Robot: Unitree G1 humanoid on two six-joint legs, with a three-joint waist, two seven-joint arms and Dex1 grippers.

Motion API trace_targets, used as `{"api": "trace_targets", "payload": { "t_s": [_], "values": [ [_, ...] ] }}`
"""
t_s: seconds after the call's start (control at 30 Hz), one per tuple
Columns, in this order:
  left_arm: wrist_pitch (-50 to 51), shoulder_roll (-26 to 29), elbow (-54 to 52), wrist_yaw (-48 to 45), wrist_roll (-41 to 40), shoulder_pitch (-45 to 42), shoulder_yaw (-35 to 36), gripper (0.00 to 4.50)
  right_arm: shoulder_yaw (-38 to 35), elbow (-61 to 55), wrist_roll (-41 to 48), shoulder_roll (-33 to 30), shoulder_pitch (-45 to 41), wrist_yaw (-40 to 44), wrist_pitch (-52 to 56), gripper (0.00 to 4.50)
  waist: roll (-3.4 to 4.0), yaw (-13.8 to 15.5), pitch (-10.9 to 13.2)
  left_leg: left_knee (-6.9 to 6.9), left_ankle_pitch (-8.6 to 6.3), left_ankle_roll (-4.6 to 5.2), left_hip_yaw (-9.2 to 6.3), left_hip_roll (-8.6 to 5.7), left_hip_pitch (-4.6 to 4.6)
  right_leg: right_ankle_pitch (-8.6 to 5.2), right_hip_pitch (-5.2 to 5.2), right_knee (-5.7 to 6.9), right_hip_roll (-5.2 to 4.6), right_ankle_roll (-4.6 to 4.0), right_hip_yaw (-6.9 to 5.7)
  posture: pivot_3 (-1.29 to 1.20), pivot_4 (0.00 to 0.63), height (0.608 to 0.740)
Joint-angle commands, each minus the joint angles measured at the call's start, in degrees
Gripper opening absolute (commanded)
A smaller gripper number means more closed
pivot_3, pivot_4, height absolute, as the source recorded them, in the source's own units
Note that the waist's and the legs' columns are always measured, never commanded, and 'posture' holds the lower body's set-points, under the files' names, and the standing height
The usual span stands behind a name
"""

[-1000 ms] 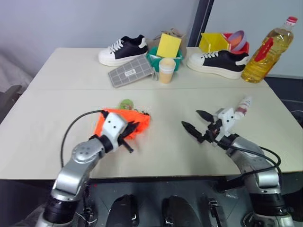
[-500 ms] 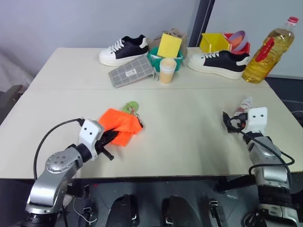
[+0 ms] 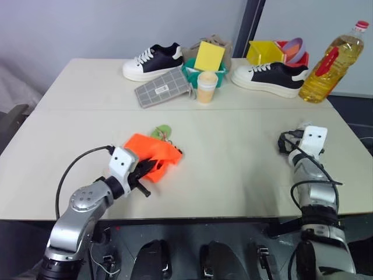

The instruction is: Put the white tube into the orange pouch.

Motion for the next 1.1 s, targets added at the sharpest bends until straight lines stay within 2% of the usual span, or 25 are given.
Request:
{"api": "trace_targets", "payload": {
  "t_s": [0.03,0.1,0.2,0.37,0.53,0.6,0.67,0.77,0.9,1.0,1.1],
  "values": [
    [-1.36,-0.23,-1.89,0.46,0.11,-0.83,-0.09,0.07,-1.95,3.03,0.56,-0.28,-2.26,-1.99,-3.14,4.5,0.0,-0.07,0.0,0.0,0.0,0.0,0.0,0.0,0.0,0.0,0.0,0.0,0.0,0.0,0.0,0.0,0.15,0.74],
    [-1.57,-0.39,-1.75,0.43,0.28,-0.75,-0.38,0.07,-2.07,4.63,0.76,-0.47,-3.02,-2.17,-4.39,4.5,0.02,-0.13,0.01,-0.01,0.0,-0.01,0.0,0.0,0.01,0.0,0.0,0.0,0.01,0.01,0.01,0.0,0.15,0.74],
    [-1.75,-0.42,-1.53,0.34,0.29,-0.83,-0.52,0.0,-2.4,6.09,1.39,-0.73,-3.9,-2.08,-5.23,3.64,0.04,-0.18,0.01,-0.01,0.01,-0.01,0.01,0.0,0.01,0.01,-0.01,0.0,0.01,0.02,0.02,0.0,0.15,0.74],
    [-1.93,-0.47,-1.33,0.35,0.12,-0.89,-0.41,0.0,-1.93,5.09,1.88,-0.95,-3.77,-0.88,-5.03,1.19,0.04,-0.18,0.01,-0.01,0.01,-0.01,0.01,0.01,0.0,0.0,-0.01,0.0,0.01,0.02,0.02,0.0,0.15,0.74],
    [-2.29,-0.55,-0.8,0.32,0.16,-1.02,-0.33,0.0,-1.31,0.02,2.22,-0.95,-1.62,0.71,-3.44,1.19,0.09,-0.14,0.04,-0.02,0.01,-0.01,0.01,0.01,0.0,0.0,-0.01,0.0,0.01,0.02,0.02,0.0,0.15,0.74],
    [-2.55,-0.75,-0.28,0.37,0.03,-1.25,-0.07,0.0,0.71,-5.09,2.4,-2.06,0.7,5.66,-3.8,1.19,0.13,-0.04,0.06,-0.03,0.01,-0.02,0.01,0.01,0.0,0.0,-0.02,0.0,0.01,0.03,0.03,0.0,0.15,0.74],
    [-2.64,-1.06,0.04,0.4,-0.37,-1.36,0.22,0.0,3.71,-14.04,5.13,-3.41,4.38,15.11,-3.59,1.19,0.21,-0.03,0.08,-0.04,0.01,-0.01,0.01,0.01,0.0,-0.01,-0.02,-0.01,0.0,0.04,0.03,0.0,0.15,0.74],
    [-2.17,-2.0,0.39,0.45,-1.86,-1.19,1.09,0.0,8.27,-28.96,11.92,-6.58,10.95,29.36,1.59,1.19,0.27,-0.09,0.08,-0.07,0.0,0.0,0.01,0.01,0.0,-0.01,-0.04,0.0,0.0,0.07,0.04,0.0,0.15,0.74],
    [-1.47,-2.9,1.04,0.41,-4.17,-1.1,2.64,0.0,12.57,-45.33,22.89,-13.07,19.94,43.72,11.86,1.19,0.27,0.37,0.08,-0.09,-0.19,0.31,-0.04,0.05,0.02,-0.03,-0.01,-0.02,0.02,0.06,0.02,0.0,0.15,0.74],
    [-1.17,-2.92,1.45,0.26,-5.34,-1.2,3.24,0.0,14.49,-51.64,27.23,-14.72,22.07,46.71,16.64,1.19,0.24,0.33,0.08,-0.06,-0.23,0.35,-0.14,0.05,0.01,-0.04,0.04,-0.08,-0.01,0.02,-0.04,0.0,0.15,0.74],
    [-0.98,-2.71,1.58,0.1,-5.97,-1.3,3.53,0.0,17.89,-54.96,27.57,-14.65,22.02,47.78,19.5,1.19,0.24,0.32,0.09,0.02,-0.3,0.28,-0.13,0.04,0.0,-0.12,0.05,-0.13,-0.04,-0.22,-0.03,0.0,0.15,0.74]
  ]
}}
